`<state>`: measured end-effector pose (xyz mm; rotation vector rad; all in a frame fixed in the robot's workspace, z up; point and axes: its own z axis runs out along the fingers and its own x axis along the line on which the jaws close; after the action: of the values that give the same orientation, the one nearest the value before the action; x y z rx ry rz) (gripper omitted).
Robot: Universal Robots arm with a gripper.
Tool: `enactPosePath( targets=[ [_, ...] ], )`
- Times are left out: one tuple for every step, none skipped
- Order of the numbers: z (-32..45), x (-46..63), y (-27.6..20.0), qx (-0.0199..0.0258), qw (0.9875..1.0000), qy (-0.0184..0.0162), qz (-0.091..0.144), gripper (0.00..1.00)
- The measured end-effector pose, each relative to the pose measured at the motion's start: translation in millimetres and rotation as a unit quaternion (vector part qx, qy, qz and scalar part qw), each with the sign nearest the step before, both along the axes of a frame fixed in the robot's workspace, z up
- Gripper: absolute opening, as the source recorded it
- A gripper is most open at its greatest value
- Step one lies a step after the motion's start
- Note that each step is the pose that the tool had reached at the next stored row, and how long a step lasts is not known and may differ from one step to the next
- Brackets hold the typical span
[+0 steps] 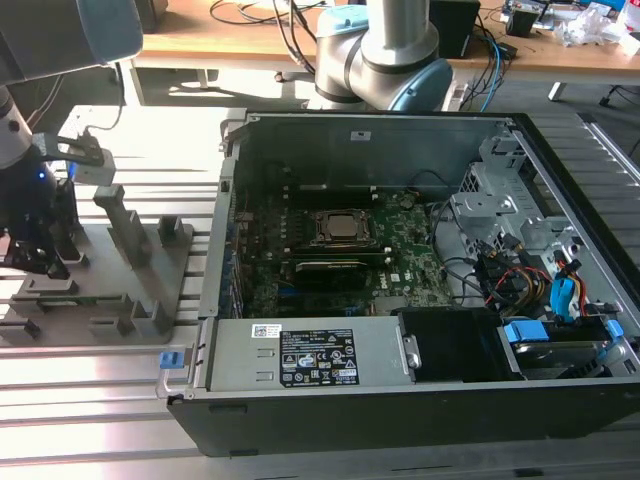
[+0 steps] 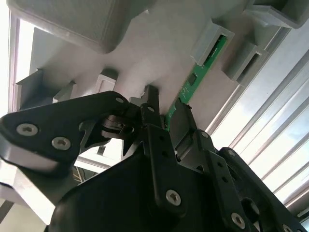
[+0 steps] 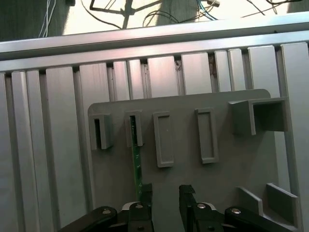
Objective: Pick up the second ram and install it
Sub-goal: 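Pick up the second ram and move it above second insertion slot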
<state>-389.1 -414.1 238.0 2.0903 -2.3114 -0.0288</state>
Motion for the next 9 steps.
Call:
enactPosePath(
  targets=[
    [-1.5,0.0,0.0,0.0,1.0,0.0,0.0,0.36],
    [-3.0,0.0,0.0,0.0,1.0,0.0,0.0,0.36],
    [-7.0,0.0,0.0,0.0,1.0,0.0,0.0,0.36],
    [-9.0,0.0,0.0,0.0,1.0,0.0,0.0,0.36],
    [-12.3,0.0,0.0,0.0,1.0,0.0,0.0,0.36],
    [-15.1,0.0,0.0,0.0,1.0,0.0,0.0,0.36],
    [-17.2,0.0,0.0,0.0,1.0,0.0,0.0,0.36],
    [-19.2,0.0,0.0,0.0,1.0,0.0,0.0,0.36],
    [-20.7,-0.1,-0.1,0.0,1.0,0.0,0.0,0.36]
  ],
)
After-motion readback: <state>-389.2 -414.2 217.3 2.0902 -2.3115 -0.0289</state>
